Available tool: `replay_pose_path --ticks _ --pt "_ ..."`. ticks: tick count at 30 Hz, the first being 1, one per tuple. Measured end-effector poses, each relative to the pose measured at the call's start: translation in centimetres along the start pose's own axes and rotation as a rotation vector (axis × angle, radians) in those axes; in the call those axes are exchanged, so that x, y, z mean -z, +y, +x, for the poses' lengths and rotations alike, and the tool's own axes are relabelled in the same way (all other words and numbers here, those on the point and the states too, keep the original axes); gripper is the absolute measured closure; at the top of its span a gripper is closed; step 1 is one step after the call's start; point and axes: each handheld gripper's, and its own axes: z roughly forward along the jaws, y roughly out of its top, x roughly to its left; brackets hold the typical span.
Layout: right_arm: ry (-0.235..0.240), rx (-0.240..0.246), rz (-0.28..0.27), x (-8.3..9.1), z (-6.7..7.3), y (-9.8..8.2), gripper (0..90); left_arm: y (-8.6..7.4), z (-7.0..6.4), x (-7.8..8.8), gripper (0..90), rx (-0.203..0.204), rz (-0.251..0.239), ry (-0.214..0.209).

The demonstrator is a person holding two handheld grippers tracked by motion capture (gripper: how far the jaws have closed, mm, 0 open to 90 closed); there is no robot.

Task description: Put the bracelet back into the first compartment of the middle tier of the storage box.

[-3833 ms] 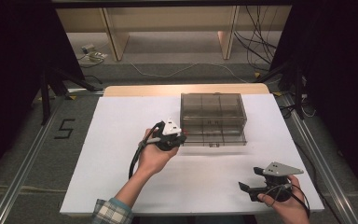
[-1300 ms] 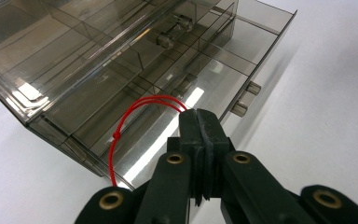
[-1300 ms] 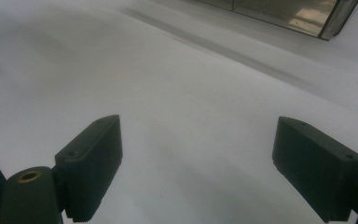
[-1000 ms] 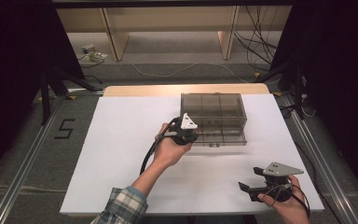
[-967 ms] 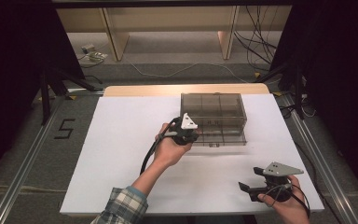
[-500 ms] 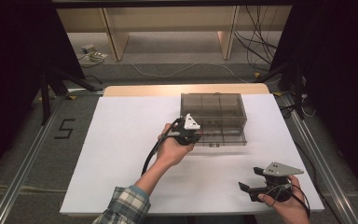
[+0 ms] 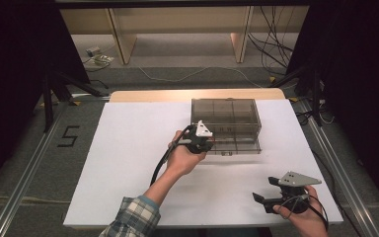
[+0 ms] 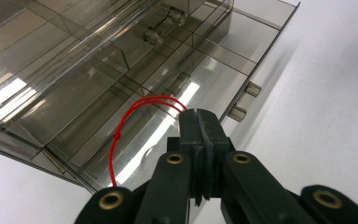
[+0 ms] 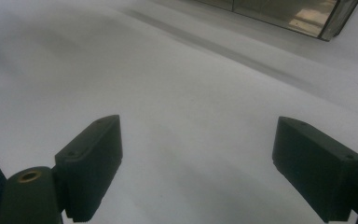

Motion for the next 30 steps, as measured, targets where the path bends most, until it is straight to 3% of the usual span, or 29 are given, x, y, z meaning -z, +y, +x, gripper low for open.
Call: replay_pose_path --ticks 30 --pt "-0.001 0.001 -0.002 0.0 0.0 0.0 16.8 0.0 0.5 -1.4 89.6 0.033 0.022 -0.005"
